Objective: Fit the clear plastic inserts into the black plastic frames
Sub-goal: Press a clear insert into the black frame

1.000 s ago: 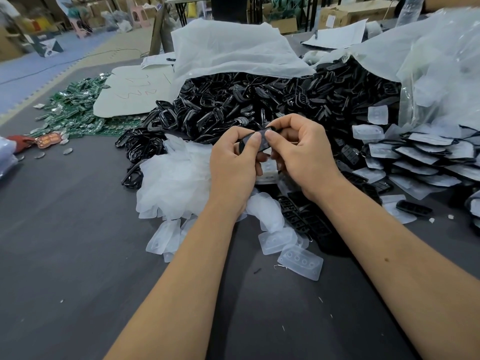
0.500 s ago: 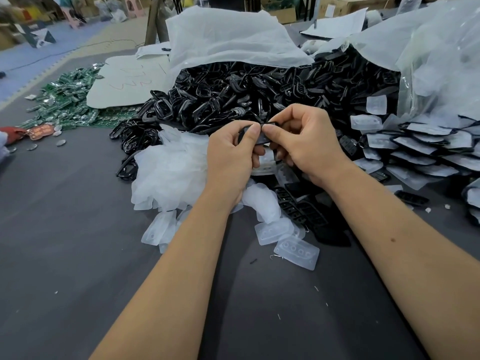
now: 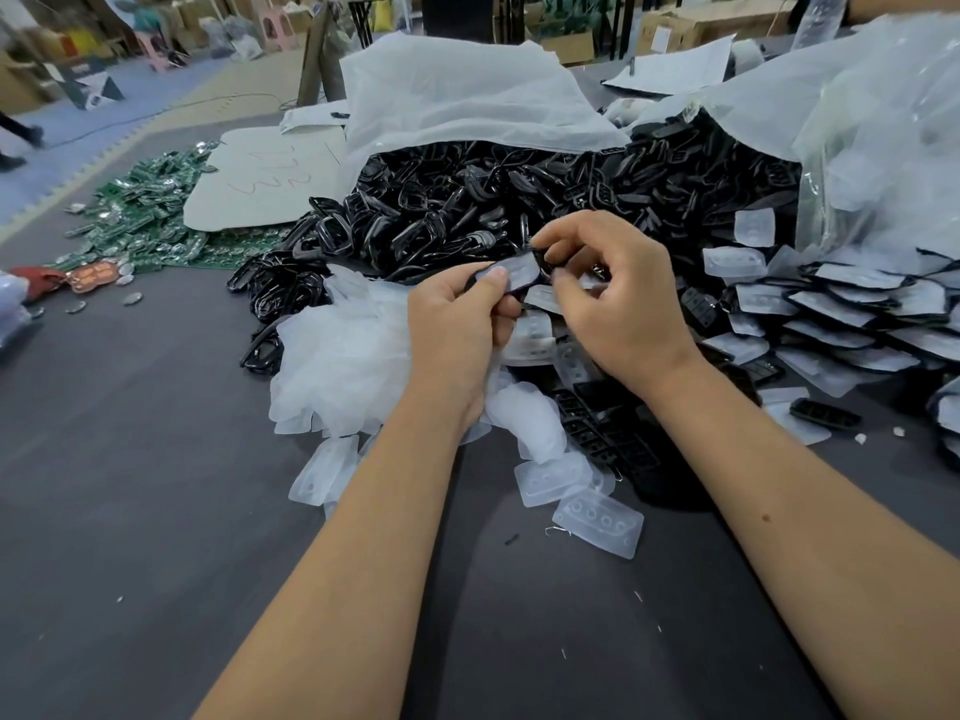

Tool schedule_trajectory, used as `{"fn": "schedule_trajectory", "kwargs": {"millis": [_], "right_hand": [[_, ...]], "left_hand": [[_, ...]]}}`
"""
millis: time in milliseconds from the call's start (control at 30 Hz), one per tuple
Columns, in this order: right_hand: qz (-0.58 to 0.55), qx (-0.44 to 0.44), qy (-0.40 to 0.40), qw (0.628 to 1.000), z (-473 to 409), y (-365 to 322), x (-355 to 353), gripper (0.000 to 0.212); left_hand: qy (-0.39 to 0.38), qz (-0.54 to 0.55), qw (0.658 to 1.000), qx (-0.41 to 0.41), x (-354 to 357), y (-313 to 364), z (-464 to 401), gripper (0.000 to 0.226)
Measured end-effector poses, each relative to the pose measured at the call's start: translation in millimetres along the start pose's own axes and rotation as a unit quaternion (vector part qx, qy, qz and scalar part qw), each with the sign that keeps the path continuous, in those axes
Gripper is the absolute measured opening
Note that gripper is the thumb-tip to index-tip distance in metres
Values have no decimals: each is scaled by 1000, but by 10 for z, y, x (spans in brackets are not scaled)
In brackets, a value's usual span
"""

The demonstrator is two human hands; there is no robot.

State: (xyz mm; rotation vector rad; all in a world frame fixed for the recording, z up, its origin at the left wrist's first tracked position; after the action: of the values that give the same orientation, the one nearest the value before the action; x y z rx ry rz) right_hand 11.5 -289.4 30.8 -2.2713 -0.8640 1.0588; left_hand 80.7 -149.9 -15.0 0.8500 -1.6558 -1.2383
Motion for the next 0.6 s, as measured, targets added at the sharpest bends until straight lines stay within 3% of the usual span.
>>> {"fn": "schedule_trajectory", "kwargs": {"millis": [133,300,400,467,600], "right_hand": [[59,-43,-36,997,-3,-51,59,31],[61,-69,-5,996,-3,-94,25,29],[-58,26,5,998,-7,38,2,40],[-161,112,3,981,-4,174,36,31],[-177,142,-18,974,12,246,123,12]], "left_hand": [[-5,39,999,-38,-2,4,22,25],[-8,56,997,-58,-16,-2,18,23],[-11,54,998,-37,2,-9,4,24],[-25,26,999,-9,29,-6,-5,25],[-44,-38,998,38,45,2,-20,26]]}}
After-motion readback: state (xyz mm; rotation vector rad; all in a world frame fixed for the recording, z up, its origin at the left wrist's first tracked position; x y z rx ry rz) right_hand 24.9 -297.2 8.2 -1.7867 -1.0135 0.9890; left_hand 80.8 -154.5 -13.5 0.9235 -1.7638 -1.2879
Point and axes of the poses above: each hand's wrist, its own z-axis away from the middle knuckle, its own x-axis out of the palm, y = z × x, the point moved 7 cm from there along -z, towards the middle knuckle, and after that the axes turned 7 degrees about -y, right-handed, at the moved point
